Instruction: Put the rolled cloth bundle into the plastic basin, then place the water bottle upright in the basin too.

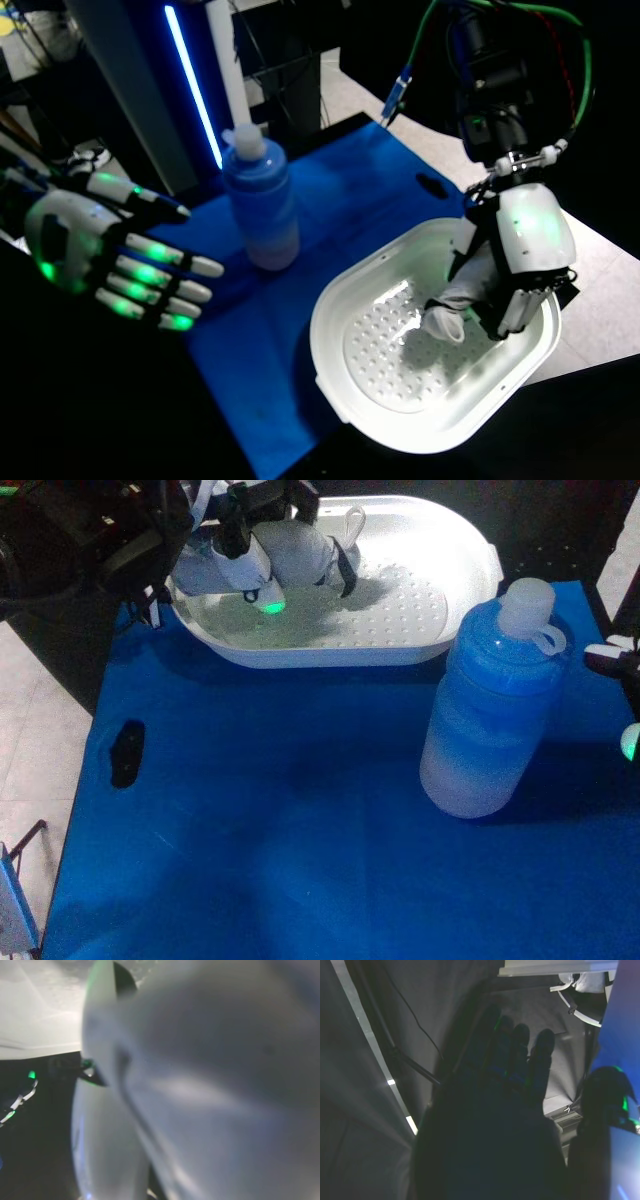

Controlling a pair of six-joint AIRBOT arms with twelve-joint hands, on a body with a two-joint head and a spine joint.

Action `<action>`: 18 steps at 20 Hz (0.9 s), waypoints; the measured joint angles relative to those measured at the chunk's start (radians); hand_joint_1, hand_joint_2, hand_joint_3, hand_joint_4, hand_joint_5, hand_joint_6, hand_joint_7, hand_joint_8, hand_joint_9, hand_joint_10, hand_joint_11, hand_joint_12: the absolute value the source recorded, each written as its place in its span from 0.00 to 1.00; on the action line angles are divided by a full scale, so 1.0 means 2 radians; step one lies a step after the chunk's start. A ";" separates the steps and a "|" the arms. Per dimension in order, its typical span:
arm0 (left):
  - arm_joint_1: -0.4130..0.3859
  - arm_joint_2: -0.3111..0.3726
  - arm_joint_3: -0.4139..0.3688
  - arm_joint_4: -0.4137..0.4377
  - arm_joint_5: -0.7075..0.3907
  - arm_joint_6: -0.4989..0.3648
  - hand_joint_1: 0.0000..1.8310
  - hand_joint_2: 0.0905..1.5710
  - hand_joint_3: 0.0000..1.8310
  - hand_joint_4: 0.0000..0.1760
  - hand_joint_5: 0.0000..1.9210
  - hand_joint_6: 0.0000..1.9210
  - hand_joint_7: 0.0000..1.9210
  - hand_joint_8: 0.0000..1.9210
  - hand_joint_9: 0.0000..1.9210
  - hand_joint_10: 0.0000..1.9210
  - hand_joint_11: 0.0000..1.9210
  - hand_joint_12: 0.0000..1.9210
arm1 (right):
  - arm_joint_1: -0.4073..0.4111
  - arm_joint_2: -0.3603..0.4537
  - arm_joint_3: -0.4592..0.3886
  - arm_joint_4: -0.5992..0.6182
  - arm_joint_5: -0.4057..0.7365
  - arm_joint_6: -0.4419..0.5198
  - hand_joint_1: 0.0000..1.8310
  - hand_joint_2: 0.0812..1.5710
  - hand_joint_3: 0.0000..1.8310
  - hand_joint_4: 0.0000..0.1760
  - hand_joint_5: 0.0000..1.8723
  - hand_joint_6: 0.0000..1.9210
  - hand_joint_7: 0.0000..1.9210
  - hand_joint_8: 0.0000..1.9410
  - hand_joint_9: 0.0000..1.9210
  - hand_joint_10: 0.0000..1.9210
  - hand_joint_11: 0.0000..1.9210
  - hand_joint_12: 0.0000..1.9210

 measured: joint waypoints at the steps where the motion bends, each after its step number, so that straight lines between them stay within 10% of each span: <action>1: 0.001 0.000 0.000 0.000 0.001 -0.002 0.50 0.65 0.00 0.10 0.39 0.08 0.27 0.44 0.27 0.65 0.21 0.85 | 0.000 0.000 0.000 0.001 0.000 0.000 0.22 0.92 0.00 0.08 0.20 0.00 0.14 0.00 0.09 0.00 0.00 0.25; 3: 0.004 0.000 0.001 0.000 0.002 -0.008 0.48 0.65 0.00 0.26 0.40 0.00 0.31 0.27 0.29 0.52 0.20 0.77 | 0.001 0.000 0.001 0.000 0.000 0.001 0.21 0.92 0.00 0.13 0.20 0.00 0.14 0.00 0.10 0.00 0.00 0.29; 8: 0.006 0.007 -0.008 -0.001 -0.010 -0.016 0.45 0.65 0.00 0.54 0.31 0.00 0.26 0.24 0.17 0.42 0.03 0.69 | 0.002 0.000 0.001 0.000 0.000 0.006 0.24 0.91 0.00 0.17 0.20 0.00 0.13 0.00 0.11 0.00 0.00 0.31; 10: 0.009 0.018 -0.019 -0.001 -0.024 -0.023 0.44 0.62 0.00 0.66 0.25 0.00 0.27 0.02 0.21 0.07 0.02 0.47 | 0.002 0.000 0.001 0.001 0.000 0.011 0.25 0.91 0.00 0.17 0.20 0.00 0.13 0.00 0.11 0.00 0.00 0.31; 12: 0.022 0.045 -0.047 -0.008 -0.047 -0.032 0.39 0.58 0.00 0.99 0.15 0.00 0.14 0.00 0.11 0.00 0.00 0.32 | 0.002 0.000 0.001 0.001 0.000 0.017 0.27 0.90 0.00 0.17 0.19 0.00 0.13 0.00 0.11 0.00 0.00 0.32; 14: 0.032 0.073 -0.076 -0.019 -0.069 -0.033 0.32 0.56 0.00 1.00 0.06 0.00 0.06 0.00 0.04 0.00 0.00 0.21 | 0.002 0.000 0.001 0.001 0.000 0.023 0.27 0.88 0.00 0.25 0.15 0.00 0.11 0.00 0.09 0.00 0.00 0.28; 18: 0.068 0.158 -0.167 -0.076 -0.140 0.007 0.22 0.54 0.00 1.00 0.00 0.00 0.00 0.00 0.00 0.00 0.00 0.07 | 0.013 0.001 0.001 0.001 -0.003 0.034 0.31 0.73 0.00 0.86 0.01 0.00 0.03 0.00 0.05 0.00 0.00 0.26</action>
